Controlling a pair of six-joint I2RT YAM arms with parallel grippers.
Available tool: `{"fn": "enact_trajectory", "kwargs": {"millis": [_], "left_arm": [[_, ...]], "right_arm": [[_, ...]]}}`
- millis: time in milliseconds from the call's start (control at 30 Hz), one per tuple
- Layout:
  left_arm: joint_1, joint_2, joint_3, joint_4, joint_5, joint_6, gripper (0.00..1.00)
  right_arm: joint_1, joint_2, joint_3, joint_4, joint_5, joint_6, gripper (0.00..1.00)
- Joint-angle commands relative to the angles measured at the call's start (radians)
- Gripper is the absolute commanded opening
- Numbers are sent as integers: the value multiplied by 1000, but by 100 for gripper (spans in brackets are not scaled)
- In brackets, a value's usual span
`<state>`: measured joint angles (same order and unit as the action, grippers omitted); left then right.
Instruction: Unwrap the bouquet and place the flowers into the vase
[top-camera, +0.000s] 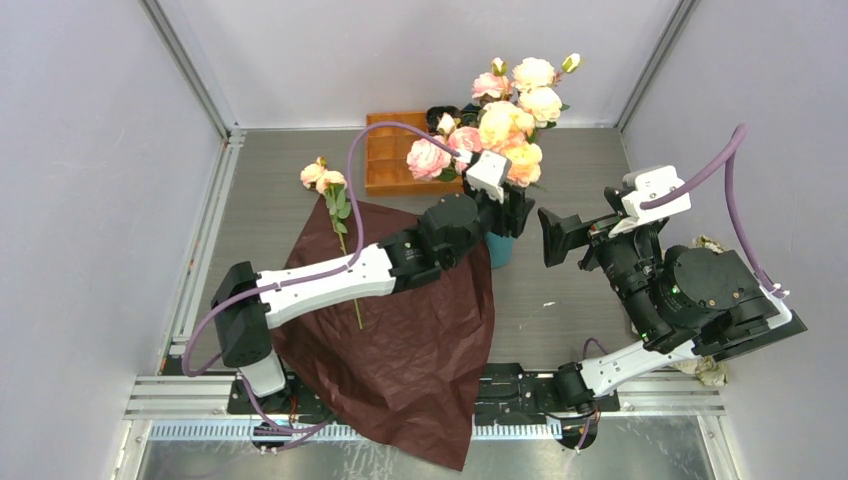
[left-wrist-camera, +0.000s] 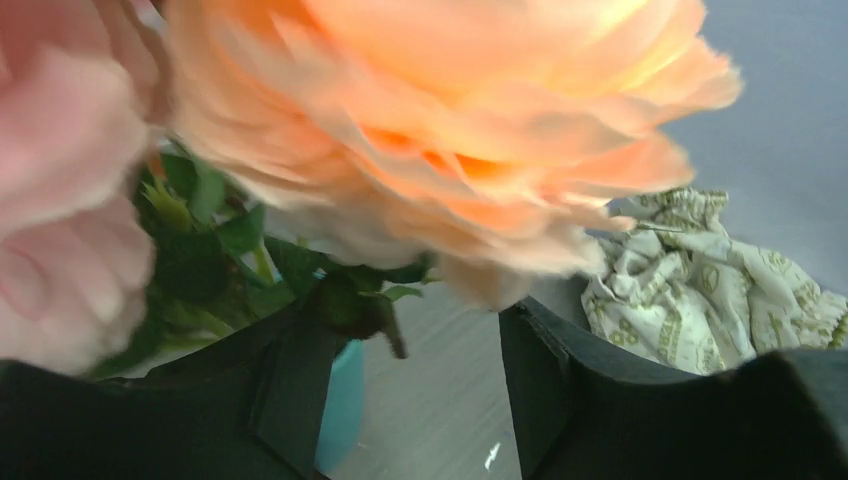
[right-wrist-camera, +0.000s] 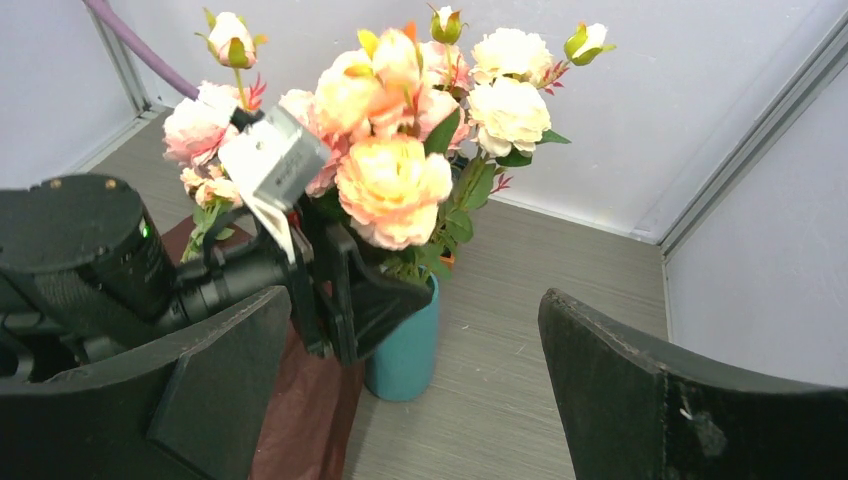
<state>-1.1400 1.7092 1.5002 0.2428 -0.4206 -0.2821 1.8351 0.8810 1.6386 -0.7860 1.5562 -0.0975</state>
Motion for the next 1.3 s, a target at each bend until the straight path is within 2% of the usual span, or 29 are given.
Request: {"fn": "enact_trajectory", "kwargs": {"millis": [0,367,433,533,600,700,800,900,967,1133,1267], "left_arm": [[-48,-19,-13,-40,-57,-16,62],[-135,-179,-242,-65,-197,-84,63],[-164,-224,-275,-88,-251,-82,61],[-225,-293,-338,-144,-416,-102,60],[-249,-343,-361,-251,-533,-193,59],[-249,-419,-369,-543,-689,-462,58],[-242,-483,-355,-761,-810,-614,60],[-159,-497,-276,-1028,-814,-795,62],[-32,-497,-243,-1116,-739,-827,62],[310,-491,-282,-1013,-413,-731,62],[556,-400,-270,-958,-160,-685,61]], "right_arm": [[1,-6,-2,36,329,13,99],[2,-4,-2,50,329,2,100],[2,-4,0,52,329,2,99],[2,-1,0,56,329,2,99],[3,2,0,57,329,1,99],[2,14,4,62,329,-4,99],[1,25,6,72,329,-15,99],[2,35,10,90,328,-26,100],[1,44,12,96,328,-29,100],[2,53,9,118,328,-46,99],[2,51,2,153,329,-84,100]]}}
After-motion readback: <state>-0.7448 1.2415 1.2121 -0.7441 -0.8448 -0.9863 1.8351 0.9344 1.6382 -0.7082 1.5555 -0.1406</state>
